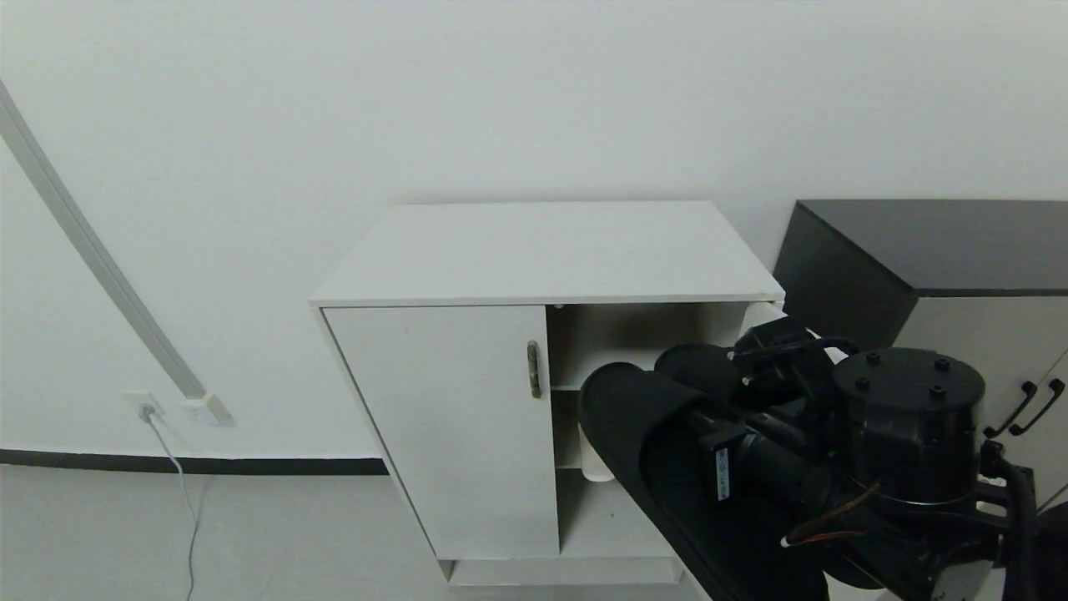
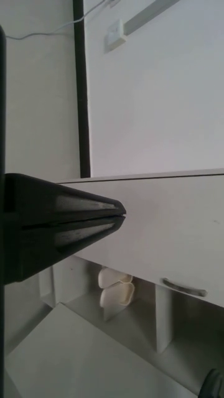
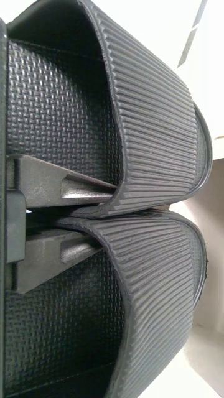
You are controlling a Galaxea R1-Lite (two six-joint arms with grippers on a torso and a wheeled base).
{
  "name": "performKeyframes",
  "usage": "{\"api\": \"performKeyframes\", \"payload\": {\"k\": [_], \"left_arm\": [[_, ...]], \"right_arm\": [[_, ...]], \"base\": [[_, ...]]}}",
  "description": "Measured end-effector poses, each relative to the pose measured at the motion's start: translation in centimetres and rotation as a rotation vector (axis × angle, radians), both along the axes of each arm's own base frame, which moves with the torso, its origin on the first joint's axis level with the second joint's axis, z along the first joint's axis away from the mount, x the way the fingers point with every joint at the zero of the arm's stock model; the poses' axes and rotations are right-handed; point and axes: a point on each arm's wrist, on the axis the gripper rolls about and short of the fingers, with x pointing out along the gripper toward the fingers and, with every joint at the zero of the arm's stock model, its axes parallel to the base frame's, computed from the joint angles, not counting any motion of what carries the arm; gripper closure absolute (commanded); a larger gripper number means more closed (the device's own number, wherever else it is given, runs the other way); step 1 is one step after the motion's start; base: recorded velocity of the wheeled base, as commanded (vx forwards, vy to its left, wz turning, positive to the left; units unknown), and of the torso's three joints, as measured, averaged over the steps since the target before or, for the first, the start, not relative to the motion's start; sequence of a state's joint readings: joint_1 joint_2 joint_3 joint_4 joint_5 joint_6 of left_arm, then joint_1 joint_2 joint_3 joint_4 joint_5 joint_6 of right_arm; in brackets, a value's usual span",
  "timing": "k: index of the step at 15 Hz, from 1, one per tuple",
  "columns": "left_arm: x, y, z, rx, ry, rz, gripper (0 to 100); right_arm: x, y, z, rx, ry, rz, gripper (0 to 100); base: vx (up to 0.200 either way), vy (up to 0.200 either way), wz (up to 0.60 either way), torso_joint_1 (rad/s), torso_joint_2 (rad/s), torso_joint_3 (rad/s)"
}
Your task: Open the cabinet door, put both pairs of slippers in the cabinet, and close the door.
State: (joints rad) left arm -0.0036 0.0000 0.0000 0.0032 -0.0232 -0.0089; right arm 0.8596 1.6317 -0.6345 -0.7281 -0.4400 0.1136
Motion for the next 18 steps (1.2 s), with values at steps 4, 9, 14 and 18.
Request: {"api": "performKeyframes", "payload": {"k": [4, 9, 14, 18], "left_arm": [[0.00, 0.00, 0.00, 0.000, 0.000, 0.000, 100], [0.00, 0.00, 0.00, -0.001, 0.000, 0.000, 100], [0.00, 0.00, 0.00, -0.001, 0.000, 0.001, 100], [0.00, 0.00, 0.00, -0.001, 0.000, 0.002, 100]], "right_arm": [[-0.02, -0.01, -0.08, -0.003, 0.002, 0.001, 100], [-0.10, -0.03, -0.25, -0.020, 0.001, 0.007, 100], [-0.13, -0.03, -0.30, -0.022, 0.002, 0.008, 100], [-0.32, 0.04, -0.44, -0.030, 0.004, 0.016, 100]], "base": [[0.000, 0.000, 0.00, -0.190, 0.51, 0.314], [0.000, 0.000, 0.00, -0.157, 0.49, 0.327], [0.000, 0.000, 0.00, -0.120, 0.46, 0.341], [0.000, 0.000, 0.00, -0.064, 0.45, 0.378]]}}
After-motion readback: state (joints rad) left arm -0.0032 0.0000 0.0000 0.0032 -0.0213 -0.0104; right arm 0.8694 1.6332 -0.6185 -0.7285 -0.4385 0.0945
